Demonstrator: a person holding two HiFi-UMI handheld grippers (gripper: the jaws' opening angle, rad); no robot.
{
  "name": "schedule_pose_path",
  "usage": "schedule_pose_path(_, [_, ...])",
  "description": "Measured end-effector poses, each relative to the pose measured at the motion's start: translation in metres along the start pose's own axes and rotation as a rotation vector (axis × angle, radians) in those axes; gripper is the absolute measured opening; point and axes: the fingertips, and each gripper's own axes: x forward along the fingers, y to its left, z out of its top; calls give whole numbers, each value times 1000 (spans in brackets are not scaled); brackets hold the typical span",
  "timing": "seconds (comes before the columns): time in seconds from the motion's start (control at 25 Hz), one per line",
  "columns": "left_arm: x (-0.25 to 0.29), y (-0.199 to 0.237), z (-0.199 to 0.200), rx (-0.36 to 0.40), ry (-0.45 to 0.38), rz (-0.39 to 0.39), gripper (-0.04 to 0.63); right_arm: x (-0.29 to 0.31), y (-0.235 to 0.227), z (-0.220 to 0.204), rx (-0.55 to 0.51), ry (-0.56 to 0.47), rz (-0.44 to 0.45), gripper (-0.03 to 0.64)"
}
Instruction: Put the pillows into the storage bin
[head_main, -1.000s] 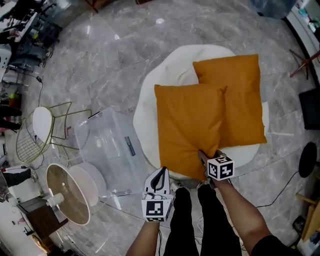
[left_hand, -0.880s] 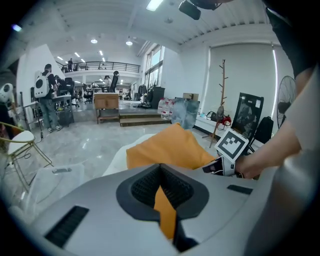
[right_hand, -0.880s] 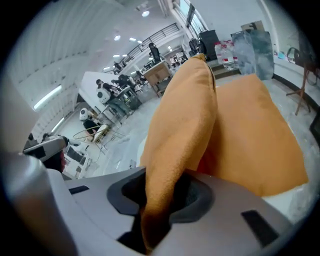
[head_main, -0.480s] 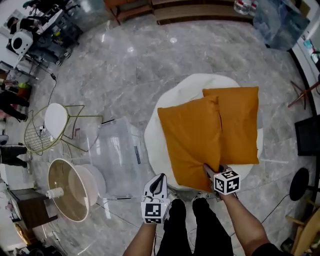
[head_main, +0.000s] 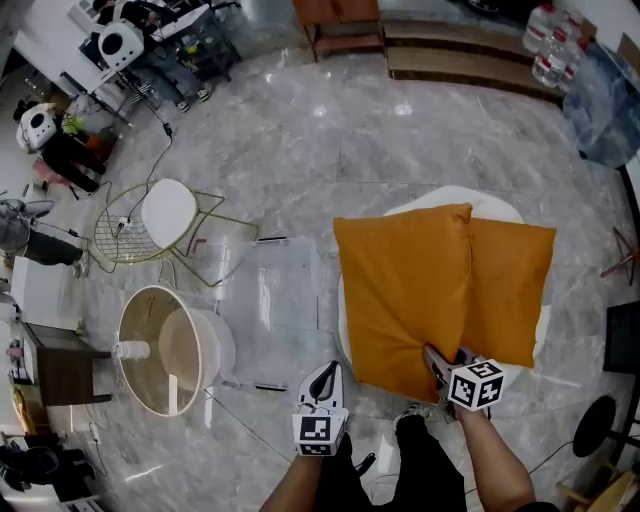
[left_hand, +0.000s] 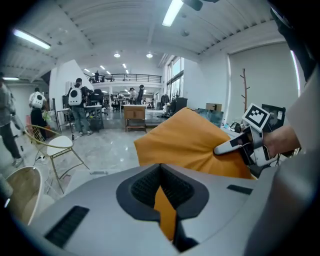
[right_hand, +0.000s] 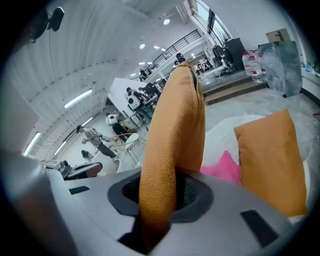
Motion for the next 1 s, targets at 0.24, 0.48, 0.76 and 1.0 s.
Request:
schedule_pose_path(0.24, [-51, 72, -23, -6, 21, 53, 14, 47, 89, 5, -15, 1, 64, 118])
schedule_pose_path(0.48, [-96, 169, -42, -53, 10, 125, 14, 121, 171, -15, 39, 39, 98, 120])
schedule_pose_path(0.76, [-137, 253, -65, -74, 9, 166, 14, 209, 245, -49, 94, 99, 103, 122])
schedule_pose_path(1.0, [-159, 314, -100, -73, 25, 173, 14, 287, 284, -82, 122, 136, 95, 124])
